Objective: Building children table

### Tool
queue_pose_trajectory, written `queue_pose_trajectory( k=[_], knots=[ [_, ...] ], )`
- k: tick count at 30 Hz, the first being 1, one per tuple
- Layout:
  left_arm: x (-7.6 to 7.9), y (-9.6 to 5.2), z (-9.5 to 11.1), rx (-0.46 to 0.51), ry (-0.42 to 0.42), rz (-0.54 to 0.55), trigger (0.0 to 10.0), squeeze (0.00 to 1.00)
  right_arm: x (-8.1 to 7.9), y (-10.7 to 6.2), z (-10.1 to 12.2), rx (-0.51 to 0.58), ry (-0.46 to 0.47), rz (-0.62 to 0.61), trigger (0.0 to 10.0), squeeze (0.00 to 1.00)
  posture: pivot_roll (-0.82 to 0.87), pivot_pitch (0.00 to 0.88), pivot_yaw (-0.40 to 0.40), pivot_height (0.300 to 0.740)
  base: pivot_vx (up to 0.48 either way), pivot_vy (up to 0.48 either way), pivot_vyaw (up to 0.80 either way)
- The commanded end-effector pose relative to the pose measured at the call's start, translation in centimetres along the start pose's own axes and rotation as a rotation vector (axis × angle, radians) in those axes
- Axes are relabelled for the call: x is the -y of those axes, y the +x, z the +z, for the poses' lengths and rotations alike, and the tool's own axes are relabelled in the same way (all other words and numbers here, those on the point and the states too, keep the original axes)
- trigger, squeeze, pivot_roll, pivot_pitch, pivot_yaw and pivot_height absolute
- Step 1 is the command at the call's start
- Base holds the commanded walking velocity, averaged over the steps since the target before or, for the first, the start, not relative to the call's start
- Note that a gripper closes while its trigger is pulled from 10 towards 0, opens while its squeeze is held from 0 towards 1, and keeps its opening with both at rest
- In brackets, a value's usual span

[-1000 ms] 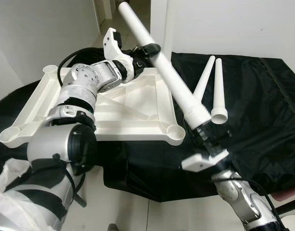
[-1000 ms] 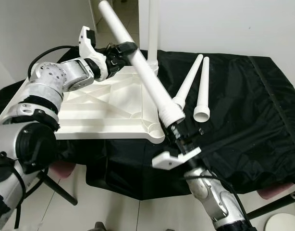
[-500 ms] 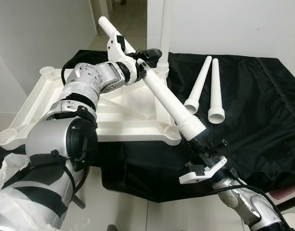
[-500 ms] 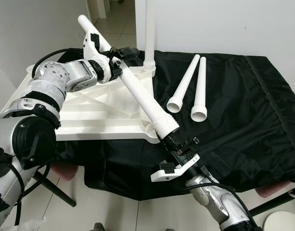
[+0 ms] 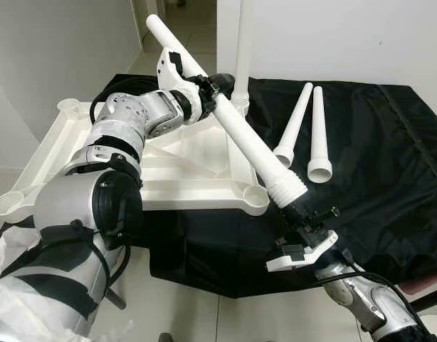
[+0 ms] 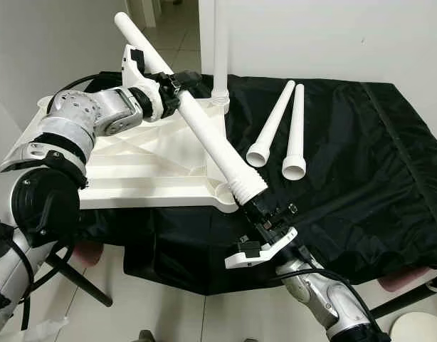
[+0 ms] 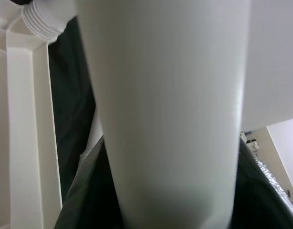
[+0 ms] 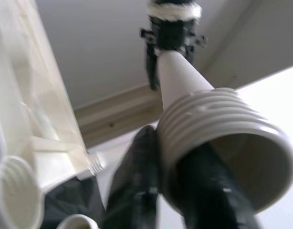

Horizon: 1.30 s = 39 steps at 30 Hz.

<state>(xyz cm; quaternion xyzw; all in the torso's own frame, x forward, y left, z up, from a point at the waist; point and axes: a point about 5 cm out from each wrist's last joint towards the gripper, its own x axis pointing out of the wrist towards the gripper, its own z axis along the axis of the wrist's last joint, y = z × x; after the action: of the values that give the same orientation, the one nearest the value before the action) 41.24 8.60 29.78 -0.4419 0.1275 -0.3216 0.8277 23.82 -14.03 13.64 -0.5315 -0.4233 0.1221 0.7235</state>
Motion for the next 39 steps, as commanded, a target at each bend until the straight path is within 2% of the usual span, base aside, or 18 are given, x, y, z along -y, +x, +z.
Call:
queue_pose_trajectory(
  k=[1, 3, 4, 5, 6, 12, 16, 19, 21, 23, 24, 25, 26, 28, 30, 33, 36, 39],
  knots=[
    [1.2, -0.4, 1.7, 0.060, 0.042, -0.077, 0.0, 0.00, -0.2, -0.4, 0.1, 0.007, 0.009, 0.006, 10.0, 1.00, -0.07, 0.003, 0.068, 0.740, 0.000, 0.000, 0.00],
    [1.1, -0.5, 2.0, 0.071, 0.031, -0.070, 0.0, 0.00, -0.1, -0.5, 0.1, 0.004, 0.009, -0.013, 10.0, 1.00, -0.07, 0.003, 0.069, 0.740, 0.000, 0.000, 0.00],
    [1.0, -0.7, 2.2, 0.081, 0.027, -0.056, 8.0, 0.00, 0.0, -0.7, 0.2, -0.004, -0.003, -0.034, 10.0, 1.00, -0.07, 0.004, 0.070, 0.740, 0.000, 0.000, 0.00],
    [0.8, -0.8, 2.5, 0.098, 0.011, -0.042, 10.0, 0.00, 0.0, -1.0, 0.2, -0.012, -0.017, -0.044, 10.0, 1.00, -0.07, 0.004, 0.071, 0.740, 0.000, 0.000, 0.00],
    [0.6, -1.0, 2.9, 0.115, -0.002, -0.027, 10.0, 0.00, -0.3, -1.5, 0.3, -0.023, -0.038, -0.047, 10.0, 0.00, -0.07, 0.005, 0.073, 0.740, 0.000, 0.000, 0.00],
    [0.3, -1.4, 3.5, 0.147, -0.020, -0.004, 10.0, 0.00, -0.8, -2.8, 0.3, -0.043, -0.069, -0.049, 10.0, 0.00, -0.07, 0.007, 0.076, 0.740, 0.000, 0.000, 0.00],
    [0.2, -1.8, 4.2, 0.177, -0.028, 0.005, 10.0, 0.00, -1.6, -4.6, -0.2, -0.120, -0.058, -0.016, 10.0, 0.00, -0.07, 0.010, 0.085, 0.740, 0.000, 0.000, 0.00],
    [0.6, -1.9, 4.6, 0.179, 0.088, -0.002, 10.0, 0.00, -1.0, -4.8, -1.7, -0.319, 0.117, -0.051, 10.0, 0.00, -0.07, 0.008, 0.088, 0.740, 0.000, 0.000, 0.00],
    [0.7, -1.8, 4.6, 0.176, 0.115, -0.007, 10.0, 0.00, -0.7, -4.6, -2.0, -0.357, 0.164, -0.080, 10.0, 0.00, -0.07, 0.008, 0.088, 0.740, 0.000, 0.000, 0.00],
    [1.0, -1.7, 4.5, 0.174, 0.151, -0.029, 10.0, 0.00, 0.4, -3.1, -3.6, -0.543, 0.384, -0.230, 10.0, 0.00, -0.07, 0.006, 0.088, 0.740, 0.000, 0.000, 0.00],
    [1.0, -1.7, 4.5, 0.174, 0.151, -0.029, 10.0, 0.00, 0.4, -3.1, -3.6, -0.543, 0.384, -0.230, 10.0, 0.00, -0.07, 0.006, 0.088, 0.740, 0.000, 0.000, 0.00],
    [1.1, -1.5, 4.5, 0.188, 0.148, -0.043, 10.0, 0.00, 1.3, -1.6, -4.4, -0.625, 0.570, -0.347, 10.0, 0.00, -0.07, 0.003, 0.086, 0.740, 0.000, 0.000, 0.00],
    [1.1, -1.5, 4.5, 0.188, 0.148, -0.043, 10.0, 0.00, 1.3, -1.6, -4.4, -0.625, 0.570, -0.347, 10.0, 0.00, -0.07, 0.003, 0.086, 0.740, 0.000, 0.000, 0.00],
    [1.0, -1.4, 4.2, 0.192, 0.151, -0.044, 10.0, 0.00, 2.8, 0.7, -5.0, -0.656, 0.764, -0.470, 10.0, 0.00, -0.07, 0.000, 0.083, 0.740, 0.000, 0.000, 0.00],
    [1.1, -1.3, 4.2, 0.206, 0.171, -0.045, 10.0, 0.00, 3.9, 1.8, -5.2, -0.662, 0.936, -0.545, 10.0, 0.00, -0.07, 0.000, 0.074, 0.740, 0.000, 0.000, 0.00],
    [1.1, -1.3, 4.2, 0.213, 0.181, -0.046, 10.0, 0.00, 4.2, 2.0, -5.3, -0.661, 0.968, -0.558, 10.0, 0.00, -0.07, 0.000, 0.074, 0.740, 0.000, 0.000, 0.00],
    [1.3, -1.2, 4.3, 0.248, 0.211, -0.055, 10.0, 0.00, 4.5, 3.1, -5.3, -0.647, 1.144, -0.485, 10.0, 0.00, -0.06, 0.000, 0.067, 0.740, 0.000, 0.000, 0.00],
    [1.3, -1.1, 4.2, 0.252, 0.216, -0.056, 10.0, 0.00, 4.6, 3.4, -5.2, -0.638, 1.188, -0.463, 10.0, 0.00, -0.06, 0.000, 0.064, 0.740, 0.000, 0.000, 0.00]
  ],
)
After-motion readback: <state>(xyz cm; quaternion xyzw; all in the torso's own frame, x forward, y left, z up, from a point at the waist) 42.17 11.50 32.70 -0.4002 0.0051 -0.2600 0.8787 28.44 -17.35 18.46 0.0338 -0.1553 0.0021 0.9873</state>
